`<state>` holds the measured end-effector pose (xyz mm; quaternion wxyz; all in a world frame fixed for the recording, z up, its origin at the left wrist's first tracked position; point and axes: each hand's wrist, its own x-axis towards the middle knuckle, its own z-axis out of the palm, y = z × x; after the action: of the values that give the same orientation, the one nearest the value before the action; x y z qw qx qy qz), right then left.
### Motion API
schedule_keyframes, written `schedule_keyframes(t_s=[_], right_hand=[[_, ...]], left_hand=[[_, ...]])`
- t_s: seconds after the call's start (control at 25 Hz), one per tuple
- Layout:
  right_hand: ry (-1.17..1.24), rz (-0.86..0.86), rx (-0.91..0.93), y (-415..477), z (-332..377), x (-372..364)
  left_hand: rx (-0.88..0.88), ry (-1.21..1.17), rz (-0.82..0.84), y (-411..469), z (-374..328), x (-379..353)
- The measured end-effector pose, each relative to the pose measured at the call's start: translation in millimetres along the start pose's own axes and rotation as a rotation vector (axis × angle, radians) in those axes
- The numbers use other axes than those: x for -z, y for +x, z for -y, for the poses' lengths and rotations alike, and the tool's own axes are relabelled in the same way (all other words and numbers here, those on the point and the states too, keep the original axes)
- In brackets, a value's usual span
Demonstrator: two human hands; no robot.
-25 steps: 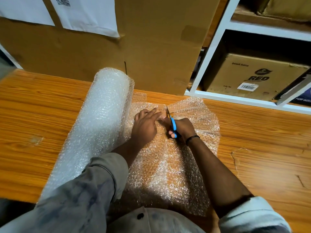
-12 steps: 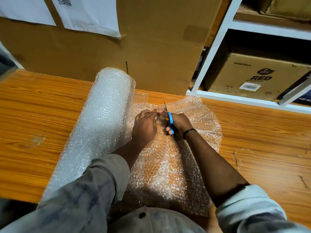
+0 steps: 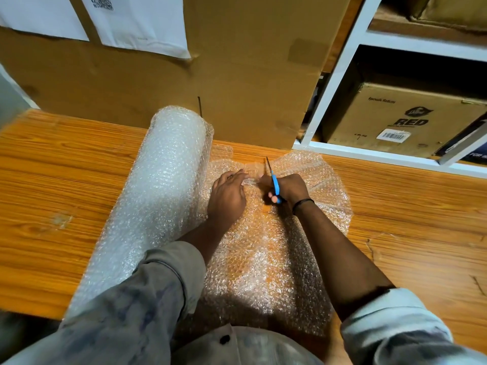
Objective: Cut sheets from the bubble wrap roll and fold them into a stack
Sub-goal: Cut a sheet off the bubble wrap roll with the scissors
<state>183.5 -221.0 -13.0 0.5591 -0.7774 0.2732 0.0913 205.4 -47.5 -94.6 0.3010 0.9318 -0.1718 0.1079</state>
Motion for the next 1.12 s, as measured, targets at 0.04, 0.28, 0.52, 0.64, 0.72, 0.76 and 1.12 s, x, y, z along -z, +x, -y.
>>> schedule_keyframes(t_s=[0.04, 0.28, 0.52, 0.64, 0.72, 0.76, 1.12], right_hand=[[0.085, 0.014, -0.004, -4.1, -0.2, 3.9], [0.018, 0.037, 0.044, -41.0, -24.7, 29.2], [-0.196, -0.145, 0.076, -68.0, -52.3, 29.9], [-0.328, -0.236, 0.143, -81.3, -60.9, 29.4], [-0.335, -0.271, 0.164, -87.0, -65.6, 30.6], [-0.34, -0.279, 0.168, -89.2, -69.1, 31.9], [-0.253, -0.3, 0.227, -125.6, -105.9, 58.1]], left_hand=[[0.009, -0.01, 0.008, 1.2, 0.3, -0.2], [-0.038, -0.017, 0.267, 30.0, 13.8, 7.7], [-0.123, 0.02, 0.218, 0.3, -36.9, 20.3], [-0.157, -0.01, 0.223, -37.9, -63.8, 20.7], [-0.179, -0.041, 0.232, -59.6, -72.6, 20.5], [-0.192, -0.046, 0.247, -68.6, -74.6, 19.6], [-0.352, 0.0, 0.395, -108.8, -83.9, 17.3]])
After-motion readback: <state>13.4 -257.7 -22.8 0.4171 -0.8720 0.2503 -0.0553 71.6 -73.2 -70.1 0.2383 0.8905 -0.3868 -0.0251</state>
